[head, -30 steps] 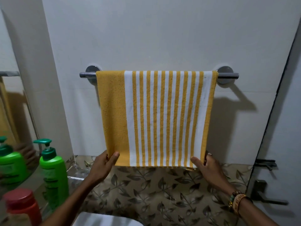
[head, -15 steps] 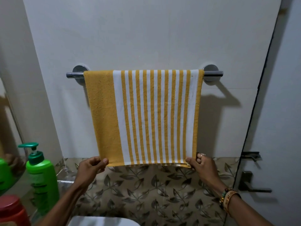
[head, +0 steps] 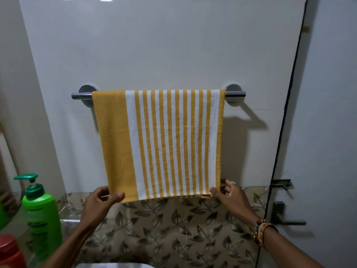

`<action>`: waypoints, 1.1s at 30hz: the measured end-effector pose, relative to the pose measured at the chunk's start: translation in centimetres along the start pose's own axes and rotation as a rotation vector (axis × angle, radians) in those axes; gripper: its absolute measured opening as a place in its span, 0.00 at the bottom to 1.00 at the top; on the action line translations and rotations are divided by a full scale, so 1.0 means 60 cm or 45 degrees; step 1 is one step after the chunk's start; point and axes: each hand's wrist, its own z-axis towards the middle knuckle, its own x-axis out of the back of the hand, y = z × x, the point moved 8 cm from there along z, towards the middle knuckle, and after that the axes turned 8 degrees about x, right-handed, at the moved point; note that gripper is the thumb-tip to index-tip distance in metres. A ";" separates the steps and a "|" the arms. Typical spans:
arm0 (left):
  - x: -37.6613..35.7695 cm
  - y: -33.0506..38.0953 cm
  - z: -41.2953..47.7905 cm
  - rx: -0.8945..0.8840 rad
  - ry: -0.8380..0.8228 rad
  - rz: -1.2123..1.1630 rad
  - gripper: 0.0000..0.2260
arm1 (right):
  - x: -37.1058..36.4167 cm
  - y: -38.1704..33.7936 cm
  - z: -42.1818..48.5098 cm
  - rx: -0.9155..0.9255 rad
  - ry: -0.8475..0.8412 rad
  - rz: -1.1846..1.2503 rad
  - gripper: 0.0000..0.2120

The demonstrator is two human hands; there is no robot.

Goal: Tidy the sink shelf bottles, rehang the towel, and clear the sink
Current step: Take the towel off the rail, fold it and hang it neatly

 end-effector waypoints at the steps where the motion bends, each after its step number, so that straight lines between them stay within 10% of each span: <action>1: 0.001 0.005 -0.006 -0.028 0.038 0.039 0.31 | 0.009 -0.002 0.000 -0.003 0.046 0.035 0.51; 12: -0.005 0.127 -0.079 -0.396 0.572 0.322 0.37 | 0.065 -0.065 -0.005 0.191 0.184 0.045 0.34; 26: -0.058 0.196 -0.142 -0.299 0.970 0.564 0.40 | 0.082 -0.104 0.065 0.527 -0.006 0.260 0.49; 33: -0.117 0.203 -0.181 -0.220 1.032 0.641 0.40 | 0.094 -0.106 0.106 0.635 -0.053 0.407 0.35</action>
